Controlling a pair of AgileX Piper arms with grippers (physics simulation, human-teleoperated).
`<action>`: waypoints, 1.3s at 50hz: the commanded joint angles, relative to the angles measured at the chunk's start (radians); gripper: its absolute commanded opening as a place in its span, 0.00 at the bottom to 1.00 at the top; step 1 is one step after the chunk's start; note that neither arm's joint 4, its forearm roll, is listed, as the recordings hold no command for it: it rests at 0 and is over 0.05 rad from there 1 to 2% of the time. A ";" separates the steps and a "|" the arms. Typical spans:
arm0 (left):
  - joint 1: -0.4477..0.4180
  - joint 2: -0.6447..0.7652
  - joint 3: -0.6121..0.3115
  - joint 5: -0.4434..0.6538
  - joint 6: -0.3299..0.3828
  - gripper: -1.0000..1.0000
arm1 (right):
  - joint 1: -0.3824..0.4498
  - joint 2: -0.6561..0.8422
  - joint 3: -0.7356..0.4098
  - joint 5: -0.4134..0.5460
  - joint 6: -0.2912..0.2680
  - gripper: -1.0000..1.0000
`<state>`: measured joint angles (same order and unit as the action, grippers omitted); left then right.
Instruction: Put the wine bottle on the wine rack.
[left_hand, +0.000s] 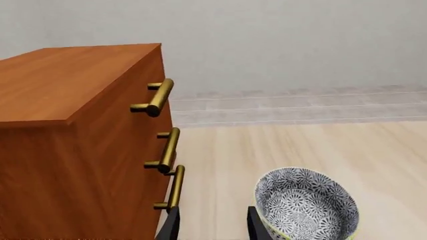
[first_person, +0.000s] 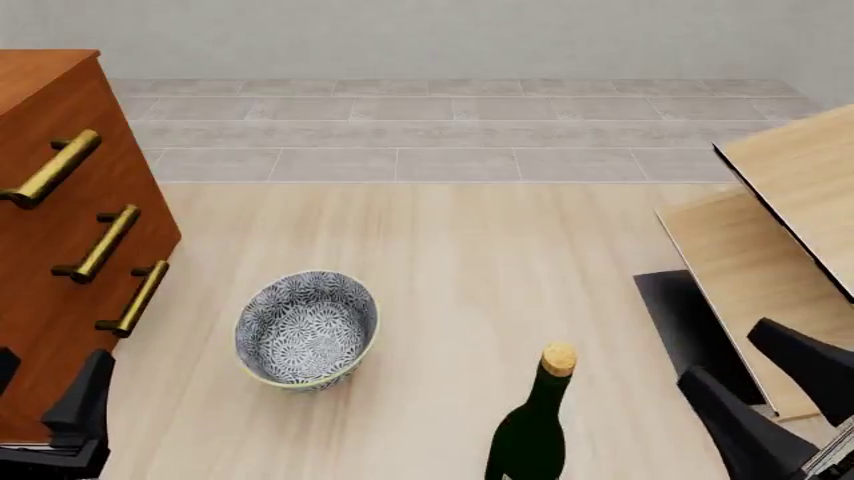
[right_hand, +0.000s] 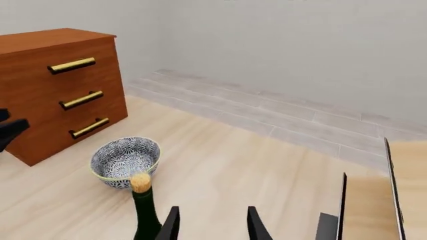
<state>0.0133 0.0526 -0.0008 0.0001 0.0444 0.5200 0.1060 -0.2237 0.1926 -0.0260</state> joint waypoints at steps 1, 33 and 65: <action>0.003 0.022 0.000 -0.014 0.002 1.00 | 0.063 0.022 -0.031 0.016 0.001 1.00; 0.006 0.051 0.001 -0.028 0.003 1.00 | 0.241 0.147 -0.068 -0.053 0.005 1.00; 0.021 0.022 0.000 0.003 -0.003 1.00 | 0.326 0.371 -0.008 -0.300 -0.002 1.00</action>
<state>0.0298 0.0774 -0.0003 -0.0008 0.0435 0.8306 0.4136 -0.2470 -0.0336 -0.0328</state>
